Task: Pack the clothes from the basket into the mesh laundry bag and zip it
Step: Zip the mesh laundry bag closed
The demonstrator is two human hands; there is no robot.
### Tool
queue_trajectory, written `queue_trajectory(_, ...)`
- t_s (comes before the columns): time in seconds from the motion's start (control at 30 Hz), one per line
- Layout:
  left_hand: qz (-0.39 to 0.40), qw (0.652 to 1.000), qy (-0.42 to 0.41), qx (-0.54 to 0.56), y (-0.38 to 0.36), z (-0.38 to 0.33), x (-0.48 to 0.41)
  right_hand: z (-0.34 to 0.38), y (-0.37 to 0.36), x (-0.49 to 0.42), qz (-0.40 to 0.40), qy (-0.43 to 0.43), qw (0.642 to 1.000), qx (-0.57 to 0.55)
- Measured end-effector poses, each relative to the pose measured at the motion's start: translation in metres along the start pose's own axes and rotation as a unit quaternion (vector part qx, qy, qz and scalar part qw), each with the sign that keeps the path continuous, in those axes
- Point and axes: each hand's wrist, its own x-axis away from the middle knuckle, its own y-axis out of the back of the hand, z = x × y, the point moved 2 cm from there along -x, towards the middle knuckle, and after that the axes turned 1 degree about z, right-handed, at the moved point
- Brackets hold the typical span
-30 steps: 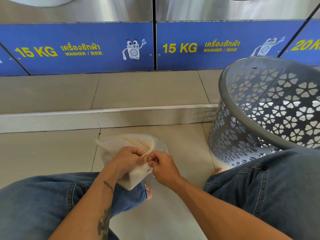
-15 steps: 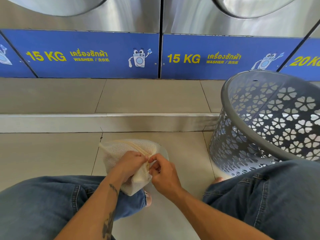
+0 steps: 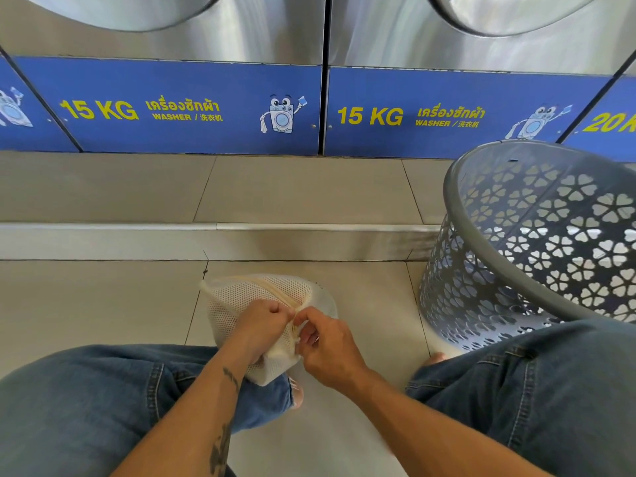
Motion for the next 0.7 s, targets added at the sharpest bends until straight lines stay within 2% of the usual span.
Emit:
queue_trajectory(0.3,-0.019,1.0,-0.004,-0.007,-0.001,0.001,0.002,0.0,0.0,-0.003,0.01,0.01,1.0,0.024)
queue_trajectory(0.7,-0.014,1.0,0.015,0.022,-0.001,0.004,0.001,-0.003,0.002,-0.017,0.075,-0.001,0.997,0.019)
